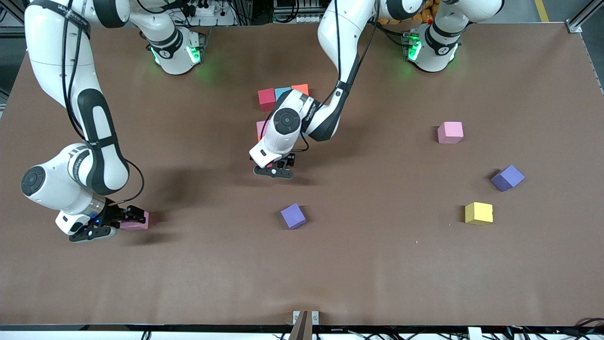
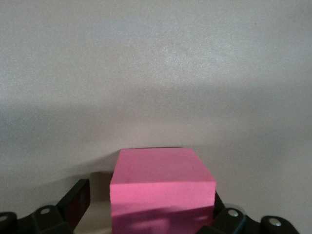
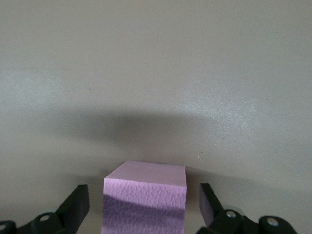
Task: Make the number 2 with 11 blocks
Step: 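Set the red cube below the orange cube and open the left gripper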
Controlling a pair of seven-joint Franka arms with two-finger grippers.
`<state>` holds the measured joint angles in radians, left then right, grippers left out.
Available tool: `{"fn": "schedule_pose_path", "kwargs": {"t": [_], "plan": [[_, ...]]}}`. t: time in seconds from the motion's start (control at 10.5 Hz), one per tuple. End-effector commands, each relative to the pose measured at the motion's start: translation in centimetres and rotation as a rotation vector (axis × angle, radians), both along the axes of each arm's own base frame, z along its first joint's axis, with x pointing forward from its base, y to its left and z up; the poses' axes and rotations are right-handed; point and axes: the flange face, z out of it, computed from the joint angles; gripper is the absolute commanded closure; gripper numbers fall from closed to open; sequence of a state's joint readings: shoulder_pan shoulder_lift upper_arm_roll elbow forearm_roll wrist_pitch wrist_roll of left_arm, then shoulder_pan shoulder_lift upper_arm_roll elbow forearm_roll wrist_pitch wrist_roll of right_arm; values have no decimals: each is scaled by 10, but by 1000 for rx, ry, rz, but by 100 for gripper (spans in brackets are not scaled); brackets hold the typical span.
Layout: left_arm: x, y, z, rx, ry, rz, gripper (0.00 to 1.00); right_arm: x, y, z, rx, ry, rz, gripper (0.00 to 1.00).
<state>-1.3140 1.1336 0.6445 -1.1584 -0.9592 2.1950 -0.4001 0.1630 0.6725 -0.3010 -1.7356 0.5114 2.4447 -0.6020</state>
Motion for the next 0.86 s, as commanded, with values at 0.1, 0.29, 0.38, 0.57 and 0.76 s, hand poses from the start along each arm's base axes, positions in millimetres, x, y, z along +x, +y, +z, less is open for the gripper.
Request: {"fn": "schedule_pose_path", "kwargs": {"t": [0.1, 0.29, 0.38, 0.57, 0.76], "plan": [[1, -6, 5, -7, 25, 87, 0, -1, -3, 5, 19, -7, 9, 0], [-1, -9, 13, -20, 26, 87, 0, -1, -3, 5, 19, -7, 9, 0], [-2, -13, 20, -29, 19, 82, 0, -1, -3, 5, 19, -7, 9, 0], [-1, -14, 32, -41, 8, 80, 0, -1, -3, 5, 19, -7, 9, 0], [-7, -22, 51, -66, 0, 72, 0, -2, -3, 4, 17, -6, 16, 0]]}}
